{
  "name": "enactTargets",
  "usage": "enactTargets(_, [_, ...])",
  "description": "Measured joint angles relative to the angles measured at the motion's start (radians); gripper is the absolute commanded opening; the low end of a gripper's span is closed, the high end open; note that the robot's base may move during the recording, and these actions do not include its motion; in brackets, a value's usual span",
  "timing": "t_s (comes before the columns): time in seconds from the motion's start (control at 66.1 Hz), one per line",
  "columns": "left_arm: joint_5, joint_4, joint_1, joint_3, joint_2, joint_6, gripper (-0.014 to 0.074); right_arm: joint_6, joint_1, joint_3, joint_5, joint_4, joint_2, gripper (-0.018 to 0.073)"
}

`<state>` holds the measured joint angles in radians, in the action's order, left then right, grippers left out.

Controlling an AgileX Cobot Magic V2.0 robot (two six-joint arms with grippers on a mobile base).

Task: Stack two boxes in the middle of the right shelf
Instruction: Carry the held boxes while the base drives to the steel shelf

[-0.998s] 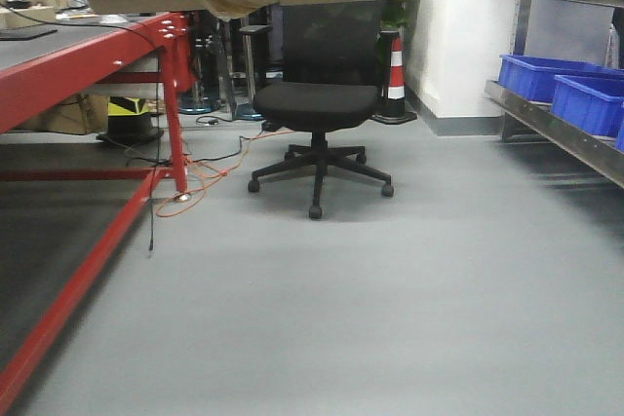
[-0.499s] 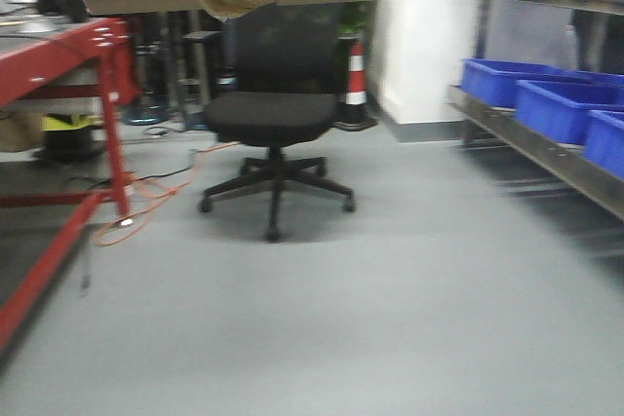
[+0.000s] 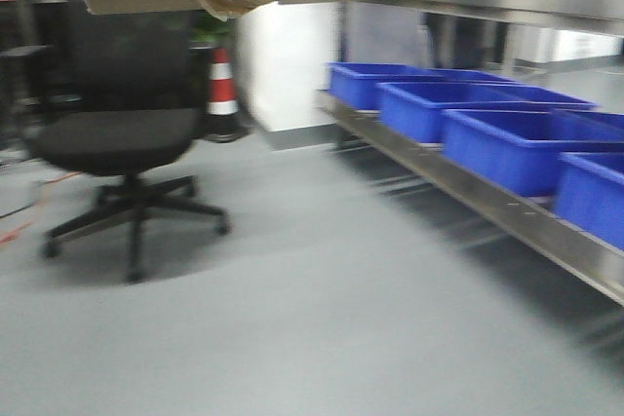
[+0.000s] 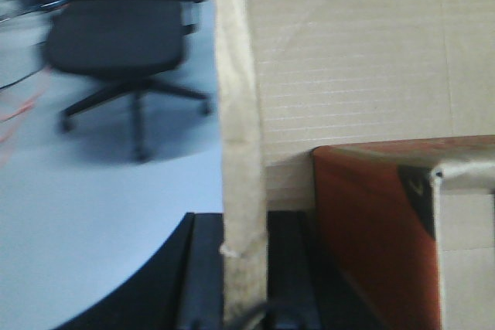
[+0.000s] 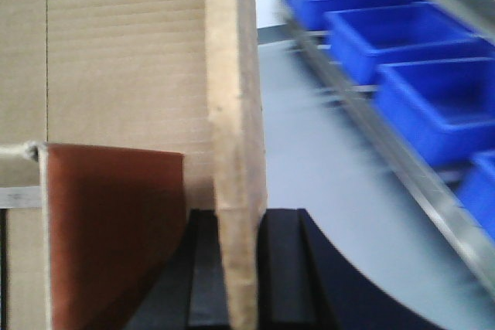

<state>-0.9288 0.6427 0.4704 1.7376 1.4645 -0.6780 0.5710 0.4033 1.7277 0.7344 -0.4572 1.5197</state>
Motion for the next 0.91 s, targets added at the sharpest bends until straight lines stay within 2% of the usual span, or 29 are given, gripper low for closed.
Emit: enactTargets(0.907, [0.000, 0.000, 0.000, 0.000, 0.000, 0.000, -0.0111, 0.000, 0.000, 0.000, 0.000, 0.000, 0.000, -0.0153])
